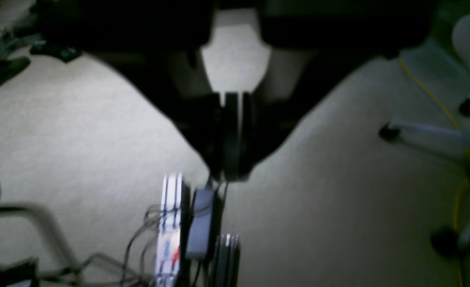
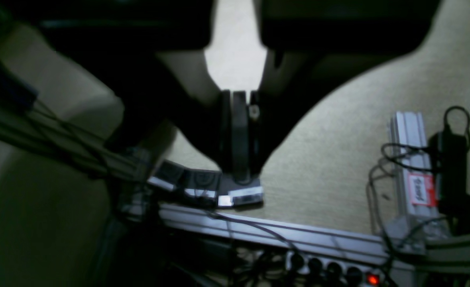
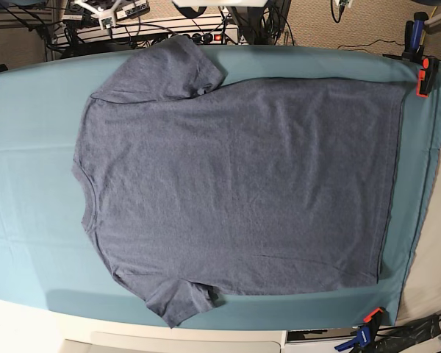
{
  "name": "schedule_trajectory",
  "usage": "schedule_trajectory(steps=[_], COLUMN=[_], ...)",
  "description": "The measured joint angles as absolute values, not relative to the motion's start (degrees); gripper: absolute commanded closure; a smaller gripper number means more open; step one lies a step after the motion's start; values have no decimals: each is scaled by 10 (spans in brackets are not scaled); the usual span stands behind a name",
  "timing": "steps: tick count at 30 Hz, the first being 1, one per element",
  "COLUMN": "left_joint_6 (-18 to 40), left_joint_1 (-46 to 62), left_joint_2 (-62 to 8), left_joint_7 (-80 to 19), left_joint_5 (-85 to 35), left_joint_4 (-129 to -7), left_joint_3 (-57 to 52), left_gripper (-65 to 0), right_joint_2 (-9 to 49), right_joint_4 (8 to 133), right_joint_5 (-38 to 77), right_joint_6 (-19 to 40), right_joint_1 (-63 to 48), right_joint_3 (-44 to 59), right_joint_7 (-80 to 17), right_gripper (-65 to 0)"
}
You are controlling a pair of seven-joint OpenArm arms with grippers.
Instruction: Fold the T-shirt properly
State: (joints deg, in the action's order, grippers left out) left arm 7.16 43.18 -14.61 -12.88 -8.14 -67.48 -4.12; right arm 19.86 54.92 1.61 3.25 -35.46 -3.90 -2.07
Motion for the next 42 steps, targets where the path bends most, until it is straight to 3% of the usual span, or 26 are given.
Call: schedule_trajectory(steps=[11,18,23,28,35,42], left_joint_6=[136,166,165,208,213,269], left_joint_1=[601,662,667,665,645,562], left_joint_2=[-183,-229,-237,-273,-315,-332], left_joint_7=[-168,-202,-209,-204,-197,-144], left_joint_5=[-82,-81,-80,-53,26,149], left_joint_4=[-952,-1102,-1179,-1250,-1290,-1290], left_joint_3=[-98,-155,-190,-196,-196,-196], left_gripper=[0,0,-1,-31,-36,-166], right_joint_2=[278,312,327,328,370,431], right_joint_4=[761,910,999,1062,1102,1102], right_joint_5=[14,-32,-145,-261,-455,-554], right_joint_6=[26,-116,-208,-280,-287,-276], right_joint_1=[-513,-598,-604,-606,-601,-586], right_joint_3=[-39,-40,-39,-39,-39,-40], right_joint_7=[-45,-69,-125,-136,-123,-62], right_gripper=[0,0,0,0,0,0])
